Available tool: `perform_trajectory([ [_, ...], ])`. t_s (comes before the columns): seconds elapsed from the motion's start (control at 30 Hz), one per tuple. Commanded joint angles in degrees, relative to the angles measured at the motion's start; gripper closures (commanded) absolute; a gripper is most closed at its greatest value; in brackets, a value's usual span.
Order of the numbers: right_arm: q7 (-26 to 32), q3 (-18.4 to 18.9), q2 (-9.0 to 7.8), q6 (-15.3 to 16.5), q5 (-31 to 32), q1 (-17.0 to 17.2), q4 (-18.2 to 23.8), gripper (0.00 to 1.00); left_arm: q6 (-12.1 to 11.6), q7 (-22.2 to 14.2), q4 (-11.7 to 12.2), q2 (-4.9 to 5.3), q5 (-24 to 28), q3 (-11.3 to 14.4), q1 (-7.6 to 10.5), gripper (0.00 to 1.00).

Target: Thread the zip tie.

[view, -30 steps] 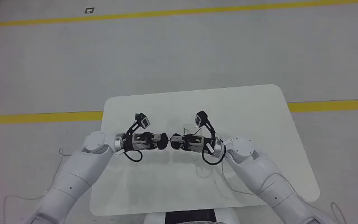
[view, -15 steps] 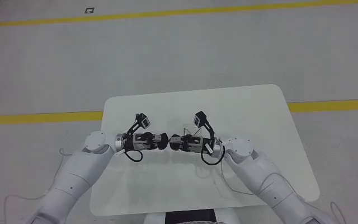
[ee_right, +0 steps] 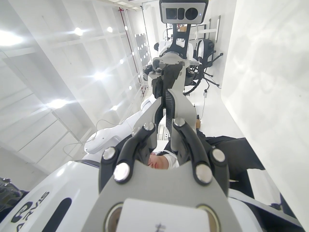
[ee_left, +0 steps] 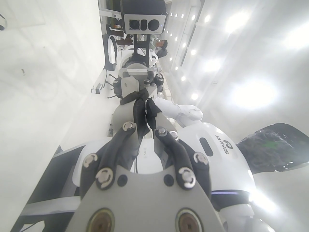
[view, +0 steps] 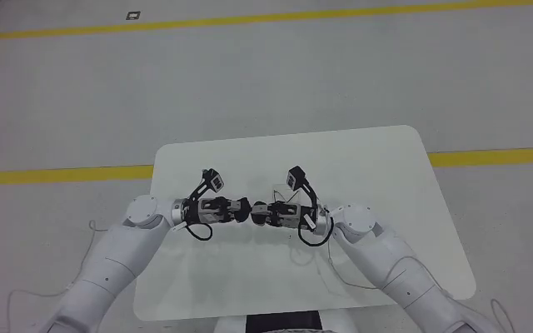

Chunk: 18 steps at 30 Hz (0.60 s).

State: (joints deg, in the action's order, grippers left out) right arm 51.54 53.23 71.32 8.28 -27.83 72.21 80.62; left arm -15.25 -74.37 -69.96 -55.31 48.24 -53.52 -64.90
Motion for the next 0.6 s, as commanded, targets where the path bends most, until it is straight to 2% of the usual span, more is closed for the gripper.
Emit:
perform_trajectory([
  [0.0, 0.0, 0.0, 0.01, 0.0, -0.1, 0.0, 0.0, 1.0, 0.1, 0.0, 0.1, -0.05, -0.1, 0.0, 0.02, 0.96],
  [0.1, 0.0, 0.0, 0.03, 0.1, -0.4, 0.0, 0.0, 1.0, 0.2, -0.1, 0.2, -0.13, -0.2, 0.1, 0.09, 1.0],
  [0.53, 0.2, 0.1, 0.1, 0.1, -1.1, -0.1, -0.3, 1.0, 0.2, -0.9, 0.2, -0.25, -0.1, -0.1, -0.04, 1.0],
  [0.57, 0.2, 0.1, 0.11, 0.1, -1.1, -0.1, -0.3, 0.94, 0.2, -1.0, 0.2, -0.26, -0.1, -0.1, -0.05, 1.0],
])
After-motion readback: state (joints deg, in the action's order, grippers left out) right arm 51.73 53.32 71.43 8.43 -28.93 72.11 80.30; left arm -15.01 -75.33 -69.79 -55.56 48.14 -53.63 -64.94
